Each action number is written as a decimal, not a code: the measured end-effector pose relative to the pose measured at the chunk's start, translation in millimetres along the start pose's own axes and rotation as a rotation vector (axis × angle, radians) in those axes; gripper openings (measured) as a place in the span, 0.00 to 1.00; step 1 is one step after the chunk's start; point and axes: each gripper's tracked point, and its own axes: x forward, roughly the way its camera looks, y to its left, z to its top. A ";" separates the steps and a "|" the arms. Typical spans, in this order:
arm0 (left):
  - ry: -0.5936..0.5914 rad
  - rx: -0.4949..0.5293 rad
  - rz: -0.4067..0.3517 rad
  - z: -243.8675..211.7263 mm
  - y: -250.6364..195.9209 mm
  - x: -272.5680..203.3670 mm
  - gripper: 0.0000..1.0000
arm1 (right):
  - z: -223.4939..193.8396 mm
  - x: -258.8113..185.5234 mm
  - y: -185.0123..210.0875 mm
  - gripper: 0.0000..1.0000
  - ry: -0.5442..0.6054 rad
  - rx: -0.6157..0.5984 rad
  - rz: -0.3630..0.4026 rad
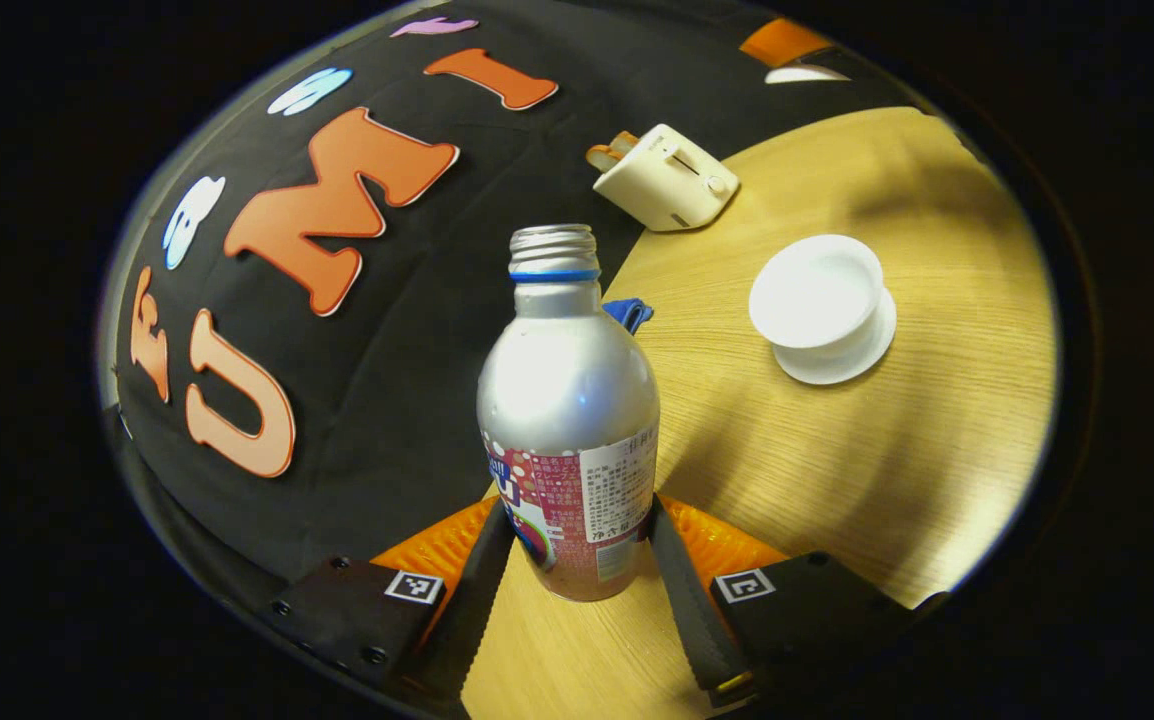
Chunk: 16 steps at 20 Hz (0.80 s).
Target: Open the teacup lid with one hand, grasp the water bottle and pour water into the teacup with the other hand; after pouring, place the water bottle on the coaster and then close the teacup lid.
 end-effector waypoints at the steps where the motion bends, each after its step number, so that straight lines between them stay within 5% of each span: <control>1: -0.001 0.028 0.000 1.3 -1.1 -0.6 0.82 | -1.6 -0.3 -1.5 0.21 -0.001 0.002 -0.001; 16: -0.004 0.369 -0.056 17.2 -18.1 8.0 0.82 | -14.8 -0.2 -26.5 0.21 0.008 0.044 -0.029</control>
